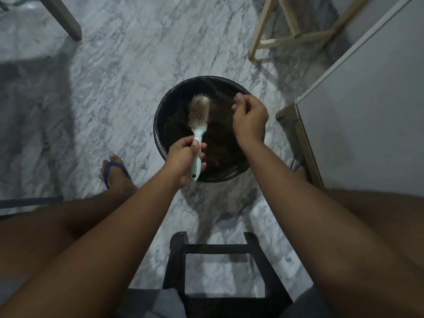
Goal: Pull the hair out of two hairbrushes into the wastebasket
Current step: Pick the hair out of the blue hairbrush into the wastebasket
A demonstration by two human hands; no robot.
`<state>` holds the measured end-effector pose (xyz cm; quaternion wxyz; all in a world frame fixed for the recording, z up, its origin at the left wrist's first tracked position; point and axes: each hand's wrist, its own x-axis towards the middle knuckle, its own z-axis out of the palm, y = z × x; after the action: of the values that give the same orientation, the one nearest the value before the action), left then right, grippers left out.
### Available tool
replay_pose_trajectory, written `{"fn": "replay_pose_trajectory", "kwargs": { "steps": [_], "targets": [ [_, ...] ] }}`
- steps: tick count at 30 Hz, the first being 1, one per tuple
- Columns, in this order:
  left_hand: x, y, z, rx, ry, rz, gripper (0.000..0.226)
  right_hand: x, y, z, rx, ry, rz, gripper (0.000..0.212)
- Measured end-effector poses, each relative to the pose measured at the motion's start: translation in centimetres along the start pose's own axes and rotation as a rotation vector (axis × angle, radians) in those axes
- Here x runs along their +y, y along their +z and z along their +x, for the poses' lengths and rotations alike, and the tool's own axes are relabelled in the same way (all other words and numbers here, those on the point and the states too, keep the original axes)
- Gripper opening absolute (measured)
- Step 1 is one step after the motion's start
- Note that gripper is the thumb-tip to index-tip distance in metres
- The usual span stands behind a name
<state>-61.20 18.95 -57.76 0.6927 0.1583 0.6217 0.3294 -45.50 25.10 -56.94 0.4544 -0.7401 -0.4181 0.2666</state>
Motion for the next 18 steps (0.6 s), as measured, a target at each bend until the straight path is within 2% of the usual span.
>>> {"fn": "replay_pose_trajectory", "kwargs": {
  "steps": [3, 7, 8, 9, 11, 13, 15, 18],
  "targets": [
    [-0.2, 0.0, 0.2, 0.067, -0.027, 0.001, 0.021, -1.0, 0.4, -0.8, 0.147, -0.041, 0.126, 0.023],
    [0.0, -1.2, 0.6, 0.171, -0.09, -0.119, 0.021, -1.9, -0.1, -0.5, 0.39, 0.004, 0.246, 0.02],
    [0.0, -1.6, 0.5, 0.175, -0.083, -0.108, 0.022, -1.8, -0.3, -0.1, 0.36, 0.033, 0.222, 0.02],
    [0.2, -1.7, 0.4, 0.162, -0.07, -0.086, 0.022, -1.7, -0.4, 0.1, 0.233, 0.086, 0.134, 0.02],
    [0.5, -1.5, -0.1, 0.123, -0.042, -0.041, 0.021, -1.1, -0.2, -0.1, -0.166, 0.217, -0.119, 0.032],
    [0.8, -0.9, -0.6, 0.088, -0.02, 0.009, 0.019, -0.9, 0.1, -1.0, -0.498, 0.278, -0.161, 0.05],
    [1.1, -0.4, -1.0, 0.055, -0.006, 0.049, 0.014, -1.0, 0.6, -2.0, -0.632, 0.172, -0.129, 0.052],
    [1.3, -0.2, -1.1, 0.027, 0.001, 0.065, 0.013, -0.9, 1.1, -2.3, -0.55, -0.023, -0.13, 0.028]
  ]
}}
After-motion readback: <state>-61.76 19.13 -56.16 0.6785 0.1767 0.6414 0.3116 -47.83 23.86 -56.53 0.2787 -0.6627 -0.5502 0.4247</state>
